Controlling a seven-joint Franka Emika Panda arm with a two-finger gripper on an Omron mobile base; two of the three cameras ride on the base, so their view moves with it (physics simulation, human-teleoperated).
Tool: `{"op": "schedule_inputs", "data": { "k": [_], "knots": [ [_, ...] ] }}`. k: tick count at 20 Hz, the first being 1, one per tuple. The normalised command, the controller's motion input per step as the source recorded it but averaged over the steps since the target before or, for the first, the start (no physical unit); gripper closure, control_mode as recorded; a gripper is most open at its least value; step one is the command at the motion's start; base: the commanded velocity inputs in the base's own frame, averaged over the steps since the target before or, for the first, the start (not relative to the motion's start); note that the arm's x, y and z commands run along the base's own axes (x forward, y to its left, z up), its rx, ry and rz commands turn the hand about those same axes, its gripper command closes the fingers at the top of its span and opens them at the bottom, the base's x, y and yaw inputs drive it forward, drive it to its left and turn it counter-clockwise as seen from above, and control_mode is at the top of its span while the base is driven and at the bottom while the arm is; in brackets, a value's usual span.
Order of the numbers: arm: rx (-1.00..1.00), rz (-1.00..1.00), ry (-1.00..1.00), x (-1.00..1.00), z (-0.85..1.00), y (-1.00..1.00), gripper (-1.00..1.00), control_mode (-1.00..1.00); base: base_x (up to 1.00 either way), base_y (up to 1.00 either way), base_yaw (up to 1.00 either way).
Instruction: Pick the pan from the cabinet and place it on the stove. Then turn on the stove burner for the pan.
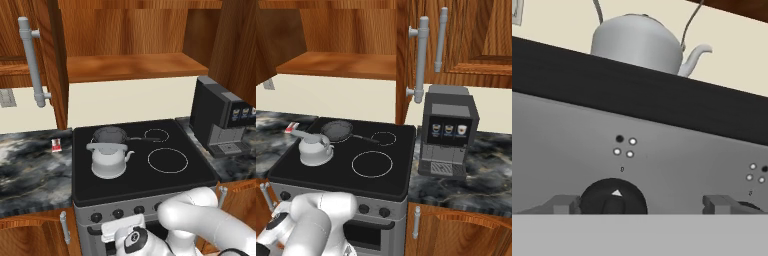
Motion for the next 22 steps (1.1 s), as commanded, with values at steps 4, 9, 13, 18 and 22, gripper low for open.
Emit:
{"op": "schedule_inputs", "data": {
  "k": [4,9,13,18,22],
  "knots": [
    [0.13,0.01,-0.03,0.09,-0.17,0.0,-1.0,-1.0,0.0,0.0,0.0],
    [0.15,0.01,-0.02,0.03,-0.25,-0.03,-1.0,-1.0,0.0,0.0,0.0],
    [0.14,0.0,-0.01,0.07,-0.22,0.0,-1.0,-1.0,0.0,0.0,0.0],
    [0.11,0.0,0.0,0.09,-0.1,0.0,-1.0,-1.0,0.0,0.0,0.0],
    [0.1,0.0,0.0,0.13,0.0,0.0,-1.0,-1.0,0.0,0.0,0.0]
  ]
}}
